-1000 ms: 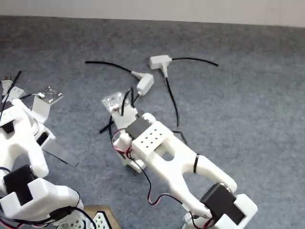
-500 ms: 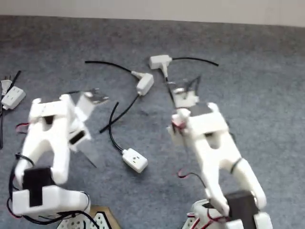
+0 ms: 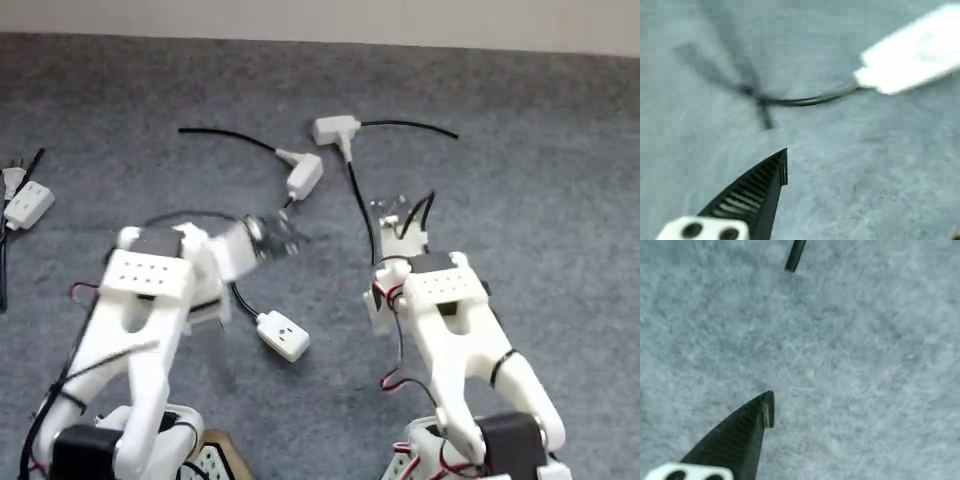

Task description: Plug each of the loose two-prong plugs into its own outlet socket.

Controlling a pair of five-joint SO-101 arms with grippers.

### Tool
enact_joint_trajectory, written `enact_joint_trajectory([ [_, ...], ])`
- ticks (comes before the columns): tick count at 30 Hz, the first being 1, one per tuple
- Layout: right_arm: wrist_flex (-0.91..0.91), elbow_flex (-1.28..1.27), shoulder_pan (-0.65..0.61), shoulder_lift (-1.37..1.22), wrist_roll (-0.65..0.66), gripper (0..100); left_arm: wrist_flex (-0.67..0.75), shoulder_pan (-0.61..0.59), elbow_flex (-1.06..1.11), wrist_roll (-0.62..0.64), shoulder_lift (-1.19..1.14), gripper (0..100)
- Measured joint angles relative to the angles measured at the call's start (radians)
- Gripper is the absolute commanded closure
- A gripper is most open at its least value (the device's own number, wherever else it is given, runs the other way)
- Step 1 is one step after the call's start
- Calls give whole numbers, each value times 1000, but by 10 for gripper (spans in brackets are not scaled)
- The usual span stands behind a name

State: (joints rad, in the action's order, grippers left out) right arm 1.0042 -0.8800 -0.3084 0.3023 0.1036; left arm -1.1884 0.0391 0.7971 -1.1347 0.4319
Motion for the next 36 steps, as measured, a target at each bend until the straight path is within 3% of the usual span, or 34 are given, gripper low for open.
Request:
enact_joint_trajectory([
  [4, -2, 3, 0, -66, 0, 409, 0, 66, 25, -195, -69, 326],
  [6, -2, 6, 0, -74, 0, 409, 3, 78, 25, -232, -100, 326],
  [19, -6, 6, 0, -83, 5, 409, -29, 103, -18, -258, -147, 325],
  [21, -6, 6, 2, -83, 5, 409, -44, 106, -60, -187, -147, 325],
  [25, -6, 55, 84, -92, -32, 409, -55, 104, -140, 69, -147, 326],
  [29, -8, 110, 235, -92, -48, 409, -63, 104, -155, 173, -158, 326],
  [32, -3, 112, 245, -92, -48, 409, -63, 104, -155, 242, -160, 330],
  [34, 25, 112, 242, -92, -38, 409, -63, 106, -155, 249, -160, 375],
  [36, 35, 112, 258, -92, -5, 409, -64, 132, -155, 255, -160, 488],
])
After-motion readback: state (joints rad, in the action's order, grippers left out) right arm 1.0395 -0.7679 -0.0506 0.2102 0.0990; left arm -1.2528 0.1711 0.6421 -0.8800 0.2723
